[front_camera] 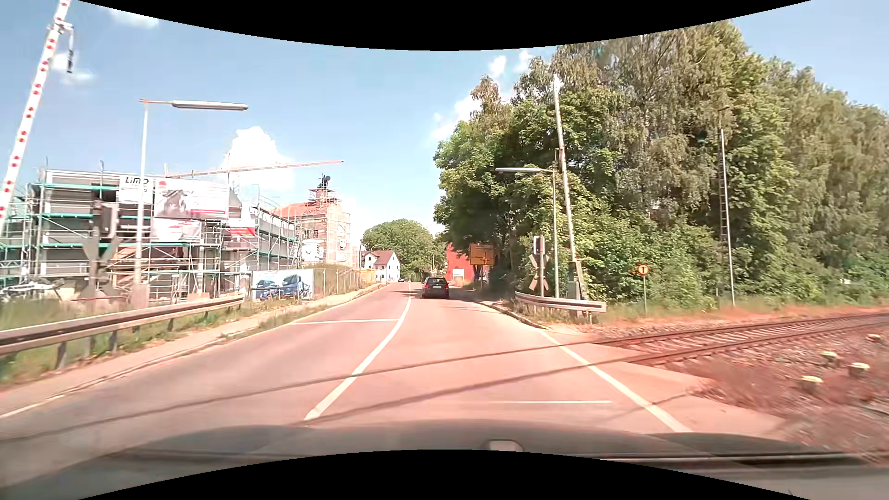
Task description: Follow the waypoints while adhering to traffic rules and regulations
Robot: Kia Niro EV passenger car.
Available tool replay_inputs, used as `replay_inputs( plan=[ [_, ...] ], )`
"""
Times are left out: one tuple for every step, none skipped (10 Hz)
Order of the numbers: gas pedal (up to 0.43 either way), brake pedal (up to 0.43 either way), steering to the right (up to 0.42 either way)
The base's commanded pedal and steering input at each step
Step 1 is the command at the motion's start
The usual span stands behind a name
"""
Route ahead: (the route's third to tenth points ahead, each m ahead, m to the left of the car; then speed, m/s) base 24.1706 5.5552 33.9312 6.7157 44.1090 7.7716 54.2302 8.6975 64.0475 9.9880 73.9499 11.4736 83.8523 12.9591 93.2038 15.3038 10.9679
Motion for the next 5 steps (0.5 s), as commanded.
replay_inputs(
  plan=[
    [0.177,0.000,-0.025],
    [0.177,0.000,-0.024],
    [0.177,0.000,-0.023],
    [0.177,0.000,-0.022],
    [0.177,0.000,-0.021]
  ],
)
